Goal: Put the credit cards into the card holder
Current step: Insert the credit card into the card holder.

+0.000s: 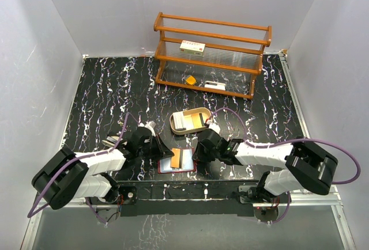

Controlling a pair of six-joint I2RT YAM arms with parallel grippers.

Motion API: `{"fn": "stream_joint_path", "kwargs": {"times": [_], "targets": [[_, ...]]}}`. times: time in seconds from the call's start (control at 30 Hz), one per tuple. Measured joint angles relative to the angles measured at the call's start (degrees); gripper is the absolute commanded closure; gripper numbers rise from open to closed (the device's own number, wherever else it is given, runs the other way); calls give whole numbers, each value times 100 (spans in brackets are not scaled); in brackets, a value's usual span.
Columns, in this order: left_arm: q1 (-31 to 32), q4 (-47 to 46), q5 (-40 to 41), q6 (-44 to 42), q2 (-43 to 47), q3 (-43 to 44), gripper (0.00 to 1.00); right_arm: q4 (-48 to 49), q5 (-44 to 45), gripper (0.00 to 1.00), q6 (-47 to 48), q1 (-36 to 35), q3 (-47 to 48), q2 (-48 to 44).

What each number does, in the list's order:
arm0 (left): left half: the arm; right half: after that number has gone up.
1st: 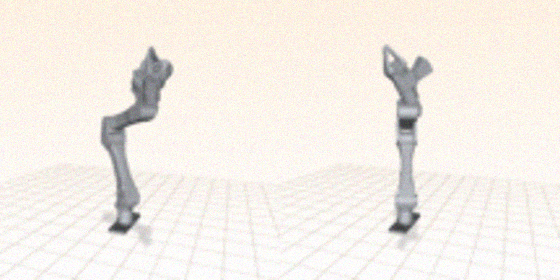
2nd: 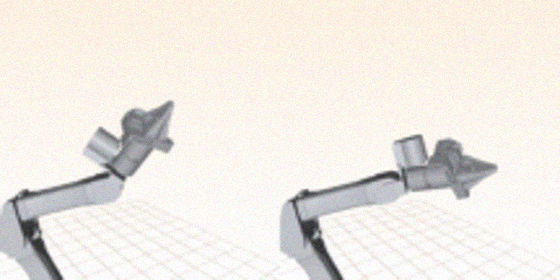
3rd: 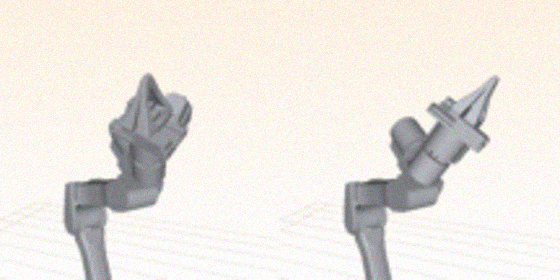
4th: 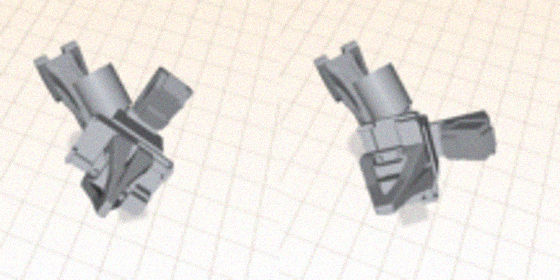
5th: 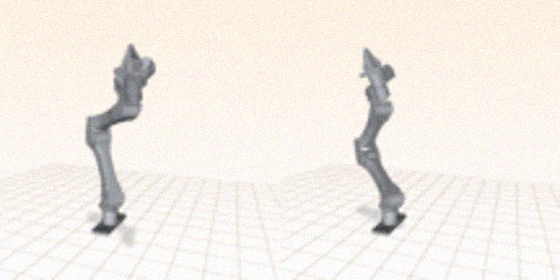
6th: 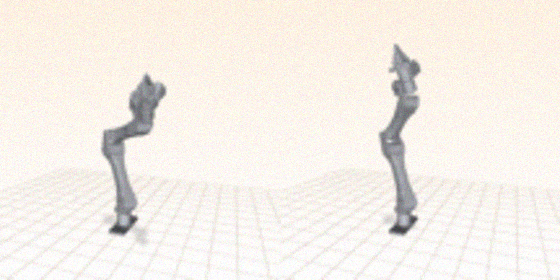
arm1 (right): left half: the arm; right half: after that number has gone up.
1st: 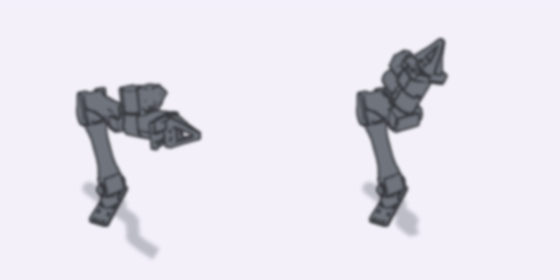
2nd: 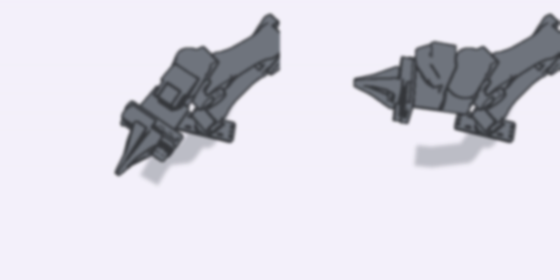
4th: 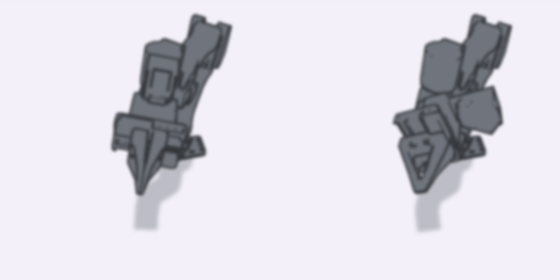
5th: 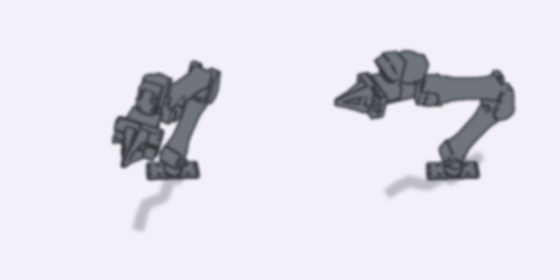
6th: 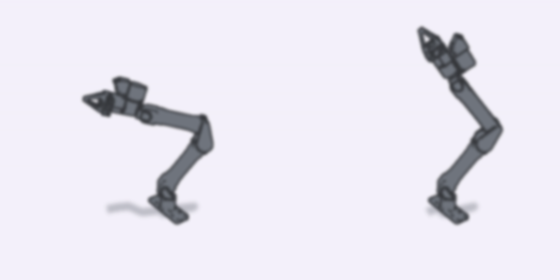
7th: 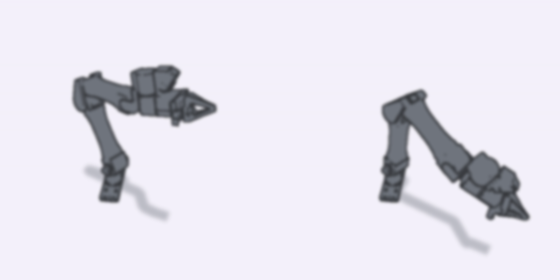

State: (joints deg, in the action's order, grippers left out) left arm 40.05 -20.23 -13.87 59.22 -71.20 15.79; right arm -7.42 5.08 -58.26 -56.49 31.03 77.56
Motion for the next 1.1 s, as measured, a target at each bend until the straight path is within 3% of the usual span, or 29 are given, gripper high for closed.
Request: {"fn": "stream_joint_path", "kwargs": {"times": [0.3,0.47,0.57,0.8,1.1], "targets": [[299,-688,197,704,-166,-271,100,323,9,86,-503,-9,-343,-227],[470,-629,352,826,-118,-264,67,90,-63,74,-514,-17,-339,-376],[494,-243,470,776,173,-116,58,-376,-50,68,-321,-20,-195,-579],[496,667,734,535,514,216,52,-1150,105,61,116,-24,111,-1043],[498,699,688,442,452,256,50,-1491,275,51,273,-39,111,-1128]]}}
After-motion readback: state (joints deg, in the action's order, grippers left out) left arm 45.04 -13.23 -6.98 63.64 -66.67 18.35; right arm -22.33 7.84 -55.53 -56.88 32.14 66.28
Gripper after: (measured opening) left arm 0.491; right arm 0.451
